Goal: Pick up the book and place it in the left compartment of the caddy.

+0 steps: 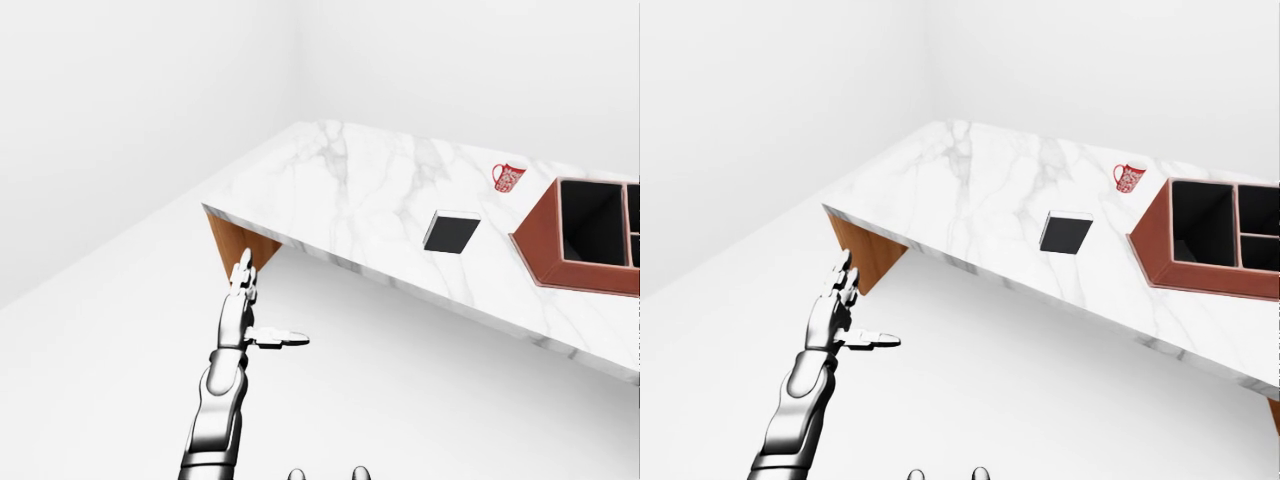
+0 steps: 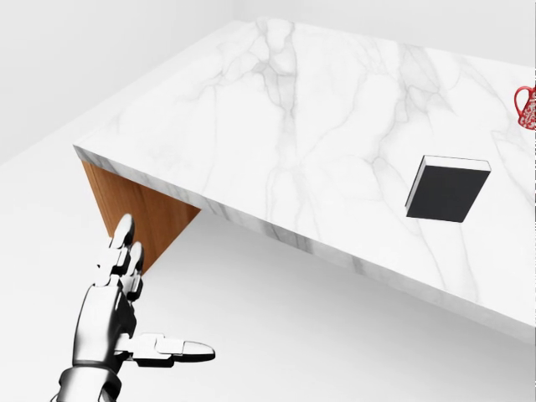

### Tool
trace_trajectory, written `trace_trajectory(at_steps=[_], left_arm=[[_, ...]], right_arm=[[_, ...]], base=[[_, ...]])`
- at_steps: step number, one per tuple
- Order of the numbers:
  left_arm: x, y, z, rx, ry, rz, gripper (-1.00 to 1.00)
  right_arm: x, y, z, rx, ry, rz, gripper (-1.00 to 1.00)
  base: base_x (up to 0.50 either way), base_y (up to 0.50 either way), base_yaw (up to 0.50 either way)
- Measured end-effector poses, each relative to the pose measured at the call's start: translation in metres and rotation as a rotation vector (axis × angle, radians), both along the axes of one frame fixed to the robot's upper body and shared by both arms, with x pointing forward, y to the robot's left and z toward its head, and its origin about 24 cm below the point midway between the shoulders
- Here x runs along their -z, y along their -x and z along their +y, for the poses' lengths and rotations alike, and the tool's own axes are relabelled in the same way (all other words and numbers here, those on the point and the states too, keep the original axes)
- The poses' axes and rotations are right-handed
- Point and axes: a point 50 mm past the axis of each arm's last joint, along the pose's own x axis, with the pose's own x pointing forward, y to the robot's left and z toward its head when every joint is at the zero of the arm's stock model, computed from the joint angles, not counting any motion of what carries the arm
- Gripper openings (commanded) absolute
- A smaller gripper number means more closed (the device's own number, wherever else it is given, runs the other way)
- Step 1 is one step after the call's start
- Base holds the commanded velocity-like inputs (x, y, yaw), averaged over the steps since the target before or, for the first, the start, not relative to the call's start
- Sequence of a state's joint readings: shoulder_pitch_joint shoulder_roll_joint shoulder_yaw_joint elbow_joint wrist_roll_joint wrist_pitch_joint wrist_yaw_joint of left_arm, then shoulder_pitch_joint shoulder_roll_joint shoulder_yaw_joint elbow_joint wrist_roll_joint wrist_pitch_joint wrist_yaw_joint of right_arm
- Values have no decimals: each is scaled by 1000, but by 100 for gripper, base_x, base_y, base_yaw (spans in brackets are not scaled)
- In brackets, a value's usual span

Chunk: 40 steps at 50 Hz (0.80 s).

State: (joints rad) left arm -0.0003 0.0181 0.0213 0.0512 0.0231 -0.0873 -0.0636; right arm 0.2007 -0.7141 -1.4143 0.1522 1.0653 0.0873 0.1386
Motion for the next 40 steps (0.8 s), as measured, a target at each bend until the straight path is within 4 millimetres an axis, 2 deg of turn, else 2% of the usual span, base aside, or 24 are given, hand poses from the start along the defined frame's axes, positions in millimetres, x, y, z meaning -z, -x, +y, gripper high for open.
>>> trace_trajectory(at_steps=[40], left_arm=[[11,-4,2,-2,3,49,100]], right_arm=[[1,0,-2,14,-14,7,100]], base=[[18,-32,0]])
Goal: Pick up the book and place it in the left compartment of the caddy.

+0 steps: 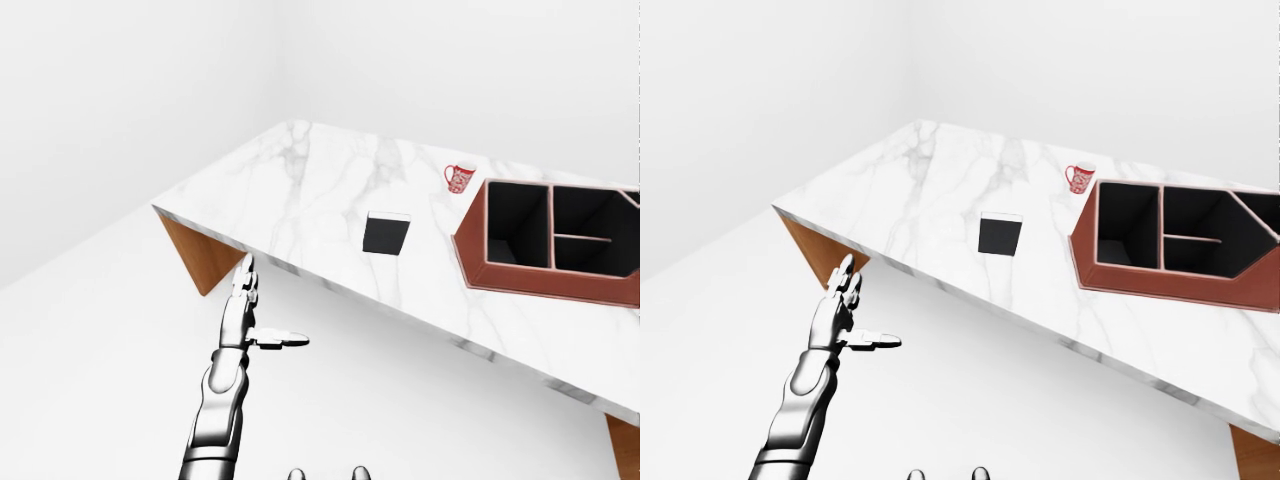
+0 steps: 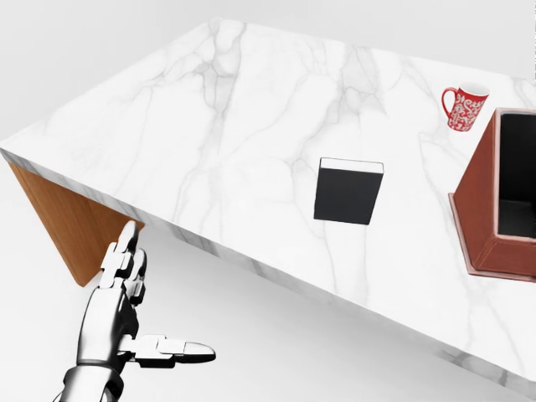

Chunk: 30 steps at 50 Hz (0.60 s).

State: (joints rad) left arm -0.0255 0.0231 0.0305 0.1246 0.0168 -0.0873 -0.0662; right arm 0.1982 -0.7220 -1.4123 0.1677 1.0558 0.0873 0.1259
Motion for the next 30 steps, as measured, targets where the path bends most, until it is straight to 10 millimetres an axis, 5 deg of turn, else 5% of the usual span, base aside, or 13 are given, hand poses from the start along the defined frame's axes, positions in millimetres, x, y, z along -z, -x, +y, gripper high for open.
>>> trace_trajectory(at_steps=[30], left_arm=[[1,0,0,0,-1,5,100]], right_arm=[[-1,0,0,-2,-2,-8,100]], base=[[19,-34,0]])
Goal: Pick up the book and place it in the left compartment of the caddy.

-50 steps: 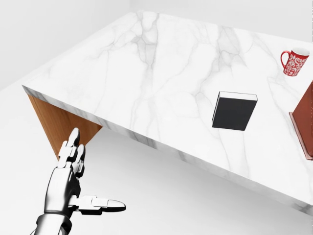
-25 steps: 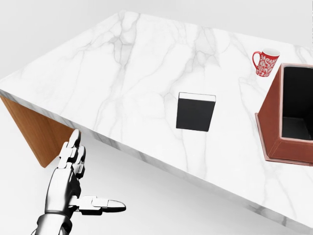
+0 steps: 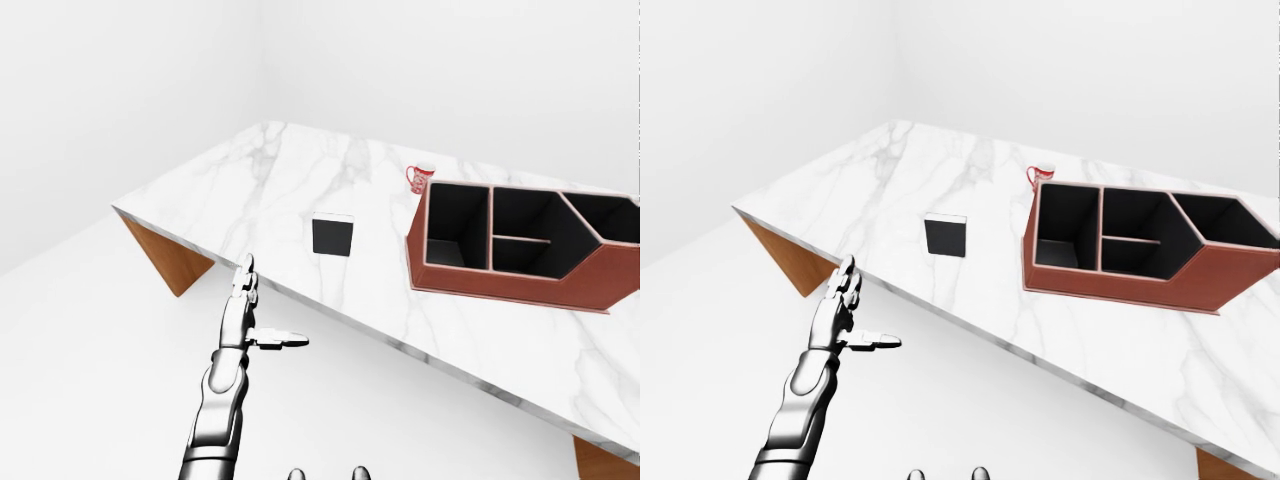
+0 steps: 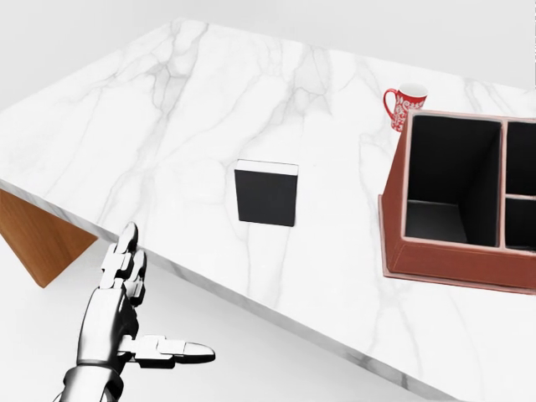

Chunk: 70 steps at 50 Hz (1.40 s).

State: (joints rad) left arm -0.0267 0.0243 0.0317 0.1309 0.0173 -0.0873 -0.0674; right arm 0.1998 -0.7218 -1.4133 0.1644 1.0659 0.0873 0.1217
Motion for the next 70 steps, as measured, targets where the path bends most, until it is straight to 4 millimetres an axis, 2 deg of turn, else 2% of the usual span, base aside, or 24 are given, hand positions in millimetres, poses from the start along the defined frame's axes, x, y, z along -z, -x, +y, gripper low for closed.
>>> trace_trajectory(at_steps=[27,50,70], left_arm=[[-8,3,-2,-2,2,-34,100],[-5,1,0,-7,6,-22,100],[-10,5,-2,-2,2,-46,100]], right_arm=[[2,-1,-2,6,-13,9,100],[3,-2,-3,13,-27,8,100],[1,0,-4,20,-21,9,100]], base=[[19,-34,0],[0,0,0],[5,3,0]])
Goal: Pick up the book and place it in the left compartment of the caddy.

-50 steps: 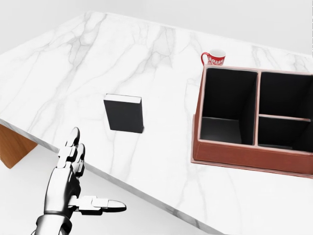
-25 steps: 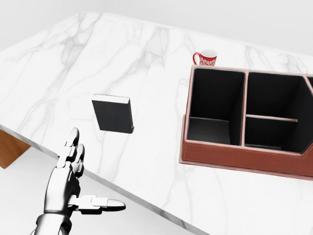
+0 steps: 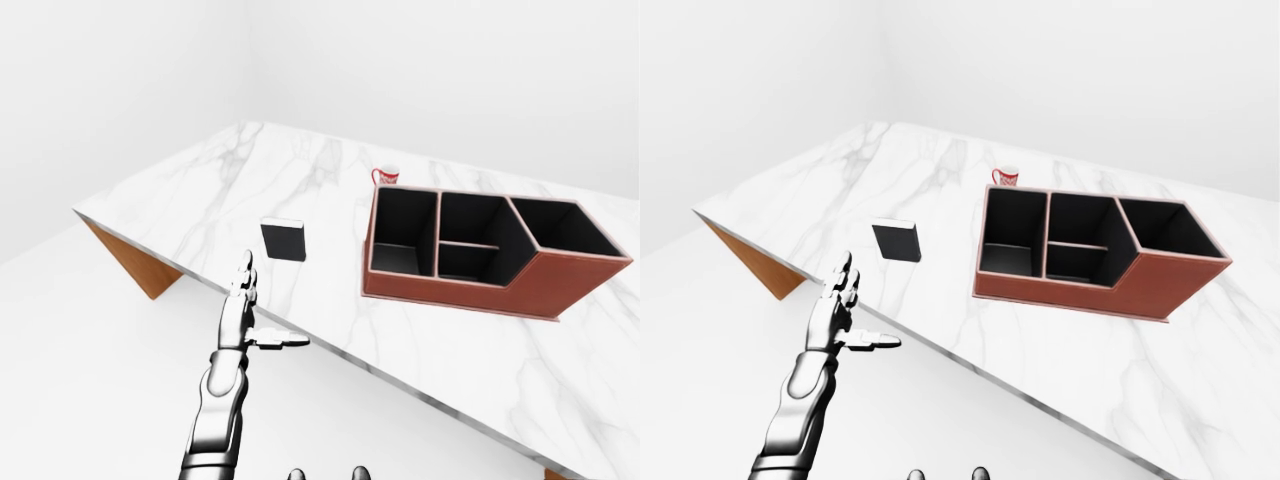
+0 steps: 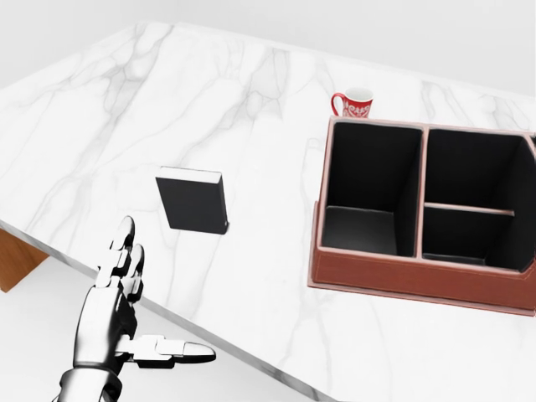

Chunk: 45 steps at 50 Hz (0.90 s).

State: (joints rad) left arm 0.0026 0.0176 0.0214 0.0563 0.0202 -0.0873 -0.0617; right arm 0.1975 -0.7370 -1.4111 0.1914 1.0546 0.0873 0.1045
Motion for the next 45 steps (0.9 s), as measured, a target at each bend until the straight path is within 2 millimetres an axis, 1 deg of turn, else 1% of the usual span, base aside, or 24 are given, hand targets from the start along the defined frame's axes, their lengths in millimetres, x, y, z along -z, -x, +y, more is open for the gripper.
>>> trace_trajectory(at_steps=[10,14,25,35,45], left_arm=[[-2,1,-1,2,-2,-8,100],[-2,0,-1,3,-3,-10,100],[-2,0,-1,2,-3,-10,100],[3,-2,0,0,-1,13,100],[4,-3,1,-1,1,18,100]], right_arm=[[0,1,0,0,4,-1,100],[0,-1,0,-2,2,1,100],[0,-1,0,1,-3,2,100],[0,-1,0,3,-3,5,100],[1,-1,0,4,-5,8,100]], base=[[27,15,0],[9,0,0],[13,-23,0],[11,-20,0],[11,-19,0]])
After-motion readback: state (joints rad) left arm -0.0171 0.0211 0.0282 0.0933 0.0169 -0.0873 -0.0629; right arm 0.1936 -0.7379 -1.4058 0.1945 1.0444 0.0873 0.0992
